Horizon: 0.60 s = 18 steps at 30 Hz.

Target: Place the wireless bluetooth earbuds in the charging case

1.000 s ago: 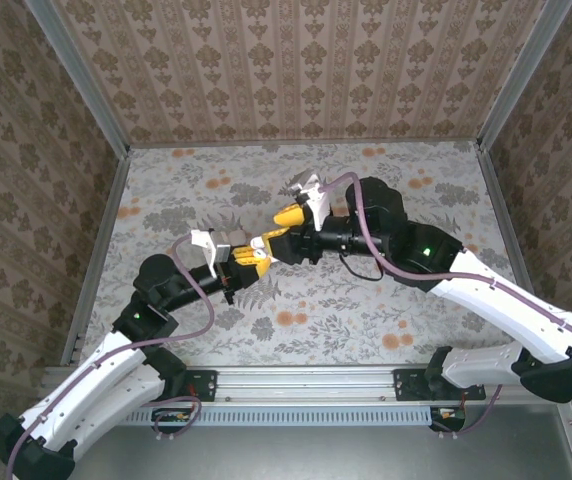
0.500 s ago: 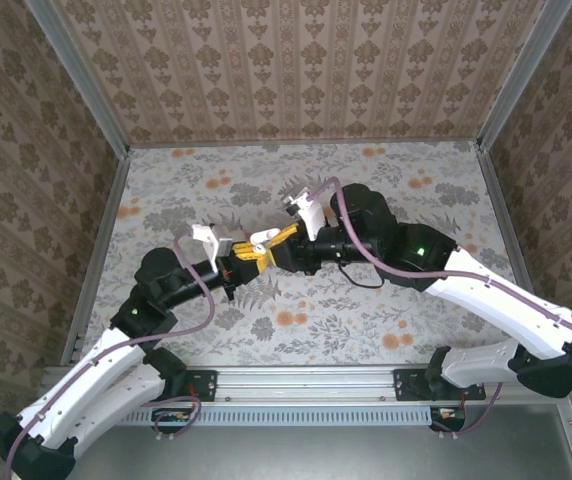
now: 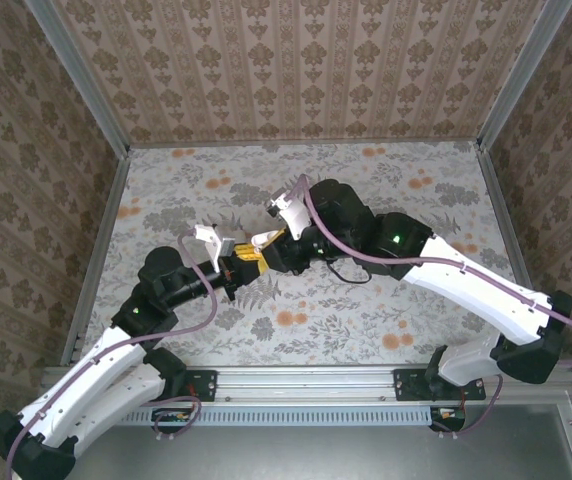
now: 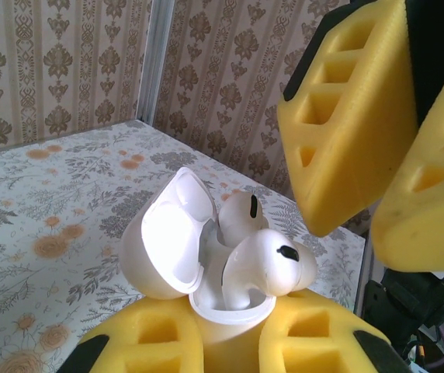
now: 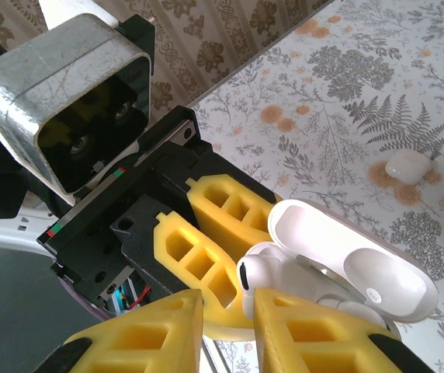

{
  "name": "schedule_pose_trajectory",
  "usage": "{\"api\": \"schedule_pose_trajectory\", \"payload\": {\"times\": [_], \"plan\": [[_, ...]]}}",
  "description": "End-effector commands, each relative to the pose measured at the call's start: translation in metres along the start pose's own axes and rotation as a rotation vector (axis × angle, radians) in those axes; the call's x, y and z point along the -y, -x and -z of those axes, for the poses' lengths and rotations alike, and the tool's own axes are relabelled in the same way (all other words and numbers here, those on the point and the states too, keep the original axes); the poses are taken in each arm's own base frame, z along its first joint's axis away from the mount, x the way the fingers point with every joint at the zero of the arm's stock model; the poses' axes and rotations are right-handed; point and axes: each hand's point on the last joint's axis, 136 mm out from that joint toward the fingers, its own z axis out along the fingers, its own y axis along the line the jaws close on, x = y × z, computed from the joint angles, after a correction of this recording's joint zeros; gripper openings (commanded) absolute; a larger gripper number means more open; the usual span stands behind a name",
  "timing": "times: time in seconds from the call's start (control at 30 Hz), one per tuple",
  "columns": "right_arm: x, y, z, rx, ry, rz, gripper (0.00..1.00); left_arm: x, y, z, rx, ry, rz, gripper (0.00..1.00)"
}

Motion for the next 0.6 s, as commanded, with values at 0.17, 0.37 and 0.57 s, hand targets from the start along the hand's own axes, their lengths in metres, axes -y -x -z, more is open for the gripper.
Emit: {"api": "schedule_pose_trajectory", "payload": {"times": [0.17, 0.37, 0.57], "plan": [[0.005, -0.006, -0.005, -0.044, -0.031, 0.026, 0.25, 0.004, 0.017, 0.004, 0.043, 0.002, -0.031, 0.0], [0.011, -0.007, -0.006, -0.052, -0.066, 0.034, 0.26, 0.004, 0.017, 0.004, 0.046, -0.001, -0.031, 0.0], [0.017, -0.005, -0.004, -0.045, -0.101, 0.057, 0.27, 0.005, 0.017, 0.004, 0.047, -0.009, -0.028, 0.0]]}}
